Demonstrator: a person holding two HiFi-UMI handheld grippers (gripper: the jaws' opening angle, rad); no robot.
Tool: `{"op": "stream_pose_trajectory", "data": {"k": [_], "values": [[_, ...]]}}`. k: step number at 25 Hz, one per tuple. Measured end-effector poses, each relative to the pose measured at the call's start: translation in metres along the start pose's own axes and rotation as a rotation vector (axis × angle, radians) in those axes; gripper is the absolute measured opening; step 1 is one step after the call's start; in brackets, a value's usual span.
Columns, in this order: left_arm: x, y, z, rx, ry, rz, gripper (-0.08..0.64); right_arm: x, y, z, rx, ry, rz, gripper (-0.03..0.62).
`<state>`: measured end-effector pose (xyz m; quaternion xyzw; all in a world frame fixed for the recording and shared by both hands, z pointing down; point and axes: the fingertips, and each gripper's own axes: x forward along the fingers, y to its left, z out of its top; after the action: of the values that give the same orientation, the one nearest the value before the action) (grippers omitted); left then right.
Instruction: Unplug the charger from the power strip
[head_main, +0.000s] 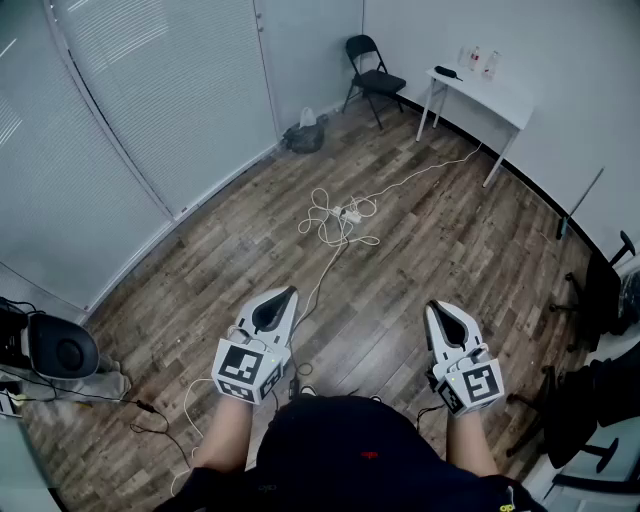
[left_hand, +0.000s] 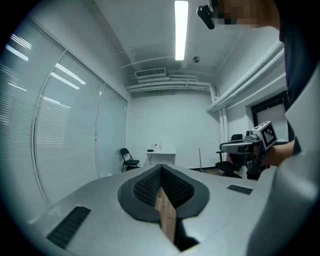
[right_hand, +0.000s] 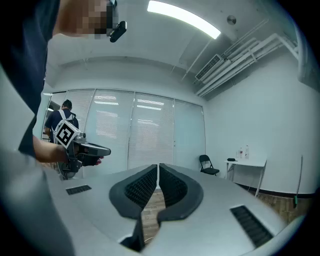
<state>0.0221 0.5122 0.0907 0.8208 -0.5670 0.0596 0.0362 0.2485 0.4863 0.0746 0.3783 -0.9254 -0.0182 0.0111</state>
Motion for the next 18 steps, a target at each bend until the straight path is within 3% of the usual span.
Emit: {"op": "stream_pose_trajectory", "data": {"k": [9,18], "values": [[-0.002,-0.004,-0.005,0.014,0.012,-0.025,0.018,-0.003,0.001,-0.005,-0.019,0.035,-0.020,0.032],[-0.016,0.009,-0.010,0.019,0.010,-0.038,0.018,0.008,0.009,-0.012,0.063,0.049,-0.058,0.032]]}}
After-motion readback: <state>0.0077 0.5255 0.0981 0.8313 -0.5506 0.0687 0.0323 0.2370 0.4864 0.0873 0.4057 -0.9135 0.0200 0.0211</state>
